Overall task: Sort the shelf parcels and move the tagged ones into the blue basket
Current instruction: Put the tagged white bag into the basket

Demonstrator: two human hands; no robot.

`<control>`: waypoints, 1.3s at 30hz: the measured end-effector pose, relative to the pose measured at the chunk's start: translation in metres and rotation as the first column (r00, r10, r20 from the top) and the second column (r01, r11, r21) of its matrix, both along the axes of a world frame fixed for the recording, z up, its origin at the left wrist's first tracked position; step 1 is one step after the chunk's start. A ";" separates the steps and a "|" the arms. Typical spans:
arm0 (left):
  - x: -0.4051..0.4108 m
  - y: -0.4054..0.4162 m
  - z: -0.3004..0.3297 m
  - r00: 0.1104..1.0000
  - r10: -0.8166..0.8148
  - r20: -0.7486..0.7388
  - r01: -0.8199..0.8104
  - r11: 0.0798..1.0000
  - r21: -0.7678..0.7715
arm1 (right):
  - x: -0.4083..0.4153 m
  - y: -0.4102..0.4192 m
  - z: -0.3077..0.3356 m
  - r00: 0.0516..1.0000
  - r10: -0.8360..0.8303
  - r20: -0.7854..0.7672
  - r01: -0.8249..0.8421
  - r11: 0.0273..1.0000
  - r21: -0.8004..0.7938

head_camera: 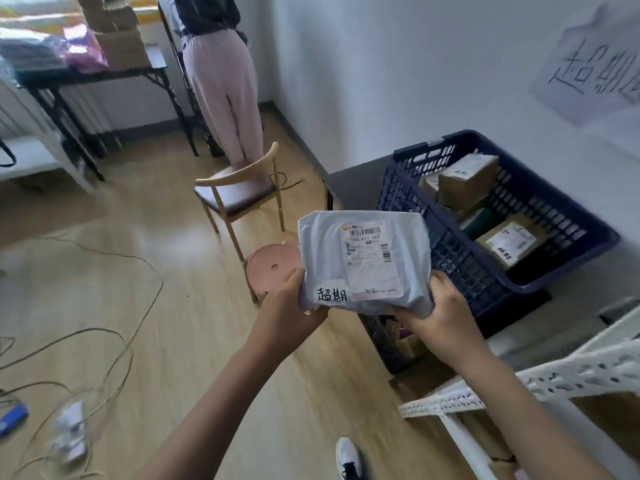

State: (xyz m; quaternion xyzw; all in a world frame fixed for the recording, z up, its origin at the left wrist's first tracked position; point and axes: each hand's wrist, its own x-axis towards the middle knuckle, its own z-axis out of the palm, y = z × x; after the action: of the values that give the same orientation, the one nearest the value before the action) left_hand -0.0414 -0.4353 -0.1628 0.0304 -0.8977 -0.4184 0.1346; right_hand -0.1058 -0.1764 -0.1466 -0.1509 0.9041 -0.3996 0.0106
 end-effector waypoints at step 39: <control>-0.507 0.269 -0.050 0.494 -0.777 0.390 0.781 0.593 0.193 | -0.261 0.164 -0.076 0.352 -0.905 0.240 0.913 0.389 0.126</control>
State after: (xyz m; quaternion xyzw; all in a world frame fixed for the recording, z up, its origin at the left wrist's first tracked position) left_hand -0.5480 -0.1661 -0.2131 -0.2858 -0.8215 -0.4114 -0.2726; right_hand -0.3667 -0.0124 -0.2225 0.4297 0.8195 -0.3680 -0.0913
